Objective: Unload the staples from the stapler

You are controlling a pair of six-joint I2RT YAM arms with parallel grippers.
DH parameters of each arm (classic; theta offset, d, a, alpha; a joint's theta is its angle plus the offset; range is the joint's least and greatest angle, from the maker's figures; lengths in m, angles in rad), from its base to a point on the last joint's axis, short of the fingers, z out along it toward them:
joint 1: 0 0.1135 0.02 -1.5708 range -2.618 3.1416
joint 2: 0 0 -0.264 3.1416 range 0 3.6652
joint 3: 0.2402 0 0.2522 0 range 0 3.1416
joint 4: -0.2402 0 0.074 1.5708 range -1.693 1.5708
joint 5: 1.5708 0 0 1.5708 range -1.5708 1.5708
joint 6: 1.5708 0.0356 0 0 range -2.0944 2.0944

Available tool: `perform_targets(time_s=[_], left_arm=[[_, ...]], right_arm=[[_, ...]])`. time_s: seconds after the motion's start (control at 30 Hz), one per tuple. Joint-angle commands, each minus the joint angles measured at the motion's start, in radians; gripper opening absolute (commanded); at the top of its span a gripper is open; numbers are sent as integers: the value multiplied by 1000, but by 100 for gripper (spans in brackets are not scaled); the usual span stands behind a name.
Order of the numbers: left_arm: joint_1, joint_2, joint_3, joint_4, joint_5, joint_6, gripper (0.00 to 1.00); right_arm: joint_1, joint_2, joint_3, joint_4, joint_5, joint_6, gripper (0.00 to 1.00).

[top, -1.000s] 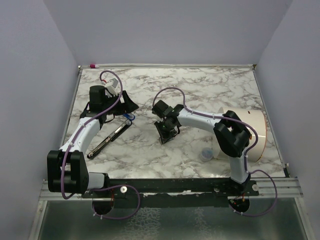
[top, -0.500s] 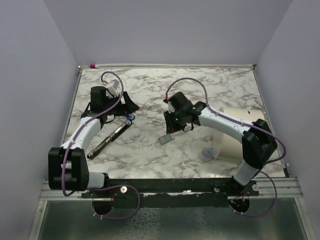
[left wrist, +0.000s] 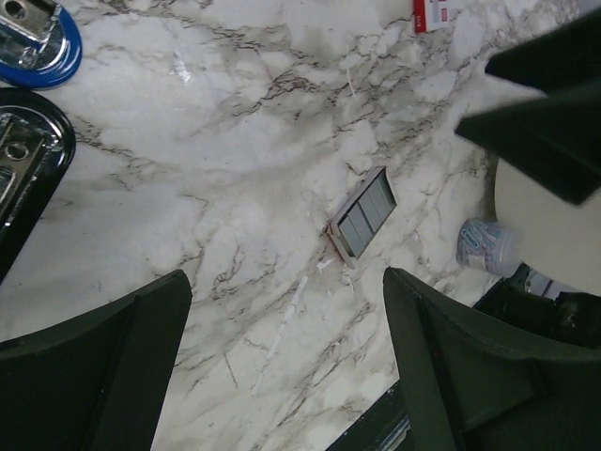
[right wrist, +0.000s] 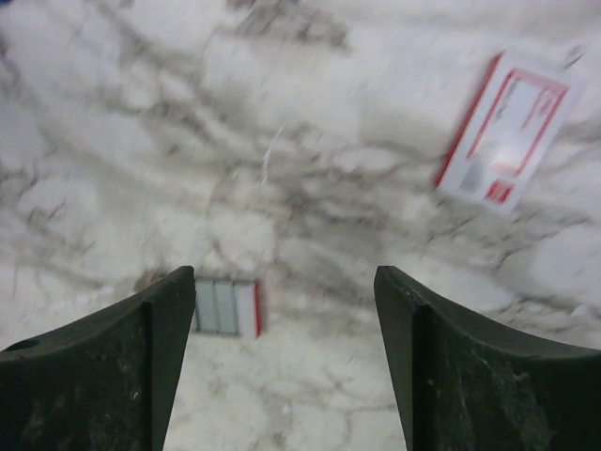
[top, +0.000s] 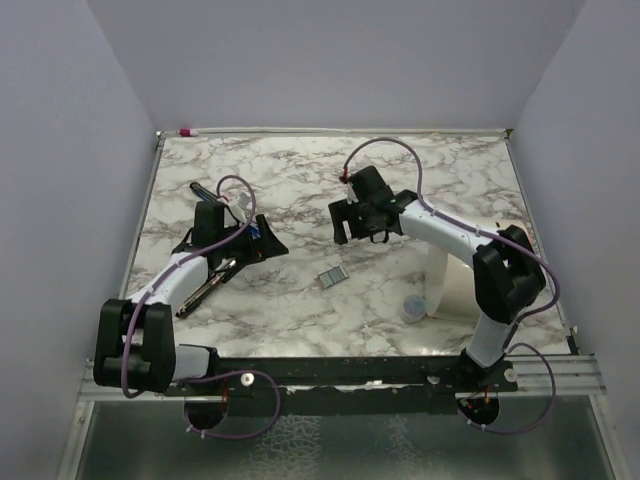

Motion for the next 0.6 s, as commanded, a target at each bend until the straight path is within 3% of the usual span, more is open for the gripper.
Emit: perform_targets(time_s=[0.0,0.23,0.57], left_arm=[[-24,-86,45,-37,5,-11,86],[-27,-146,145,-194,-75,116,87],[-28,-155,191,-184,-62,152,87]], right_arm=[[-75,151,178,-20,186,-54,81],[-163,350,401,-103,163,-95,92],[-183,460,481,-177,105,-66,89]])
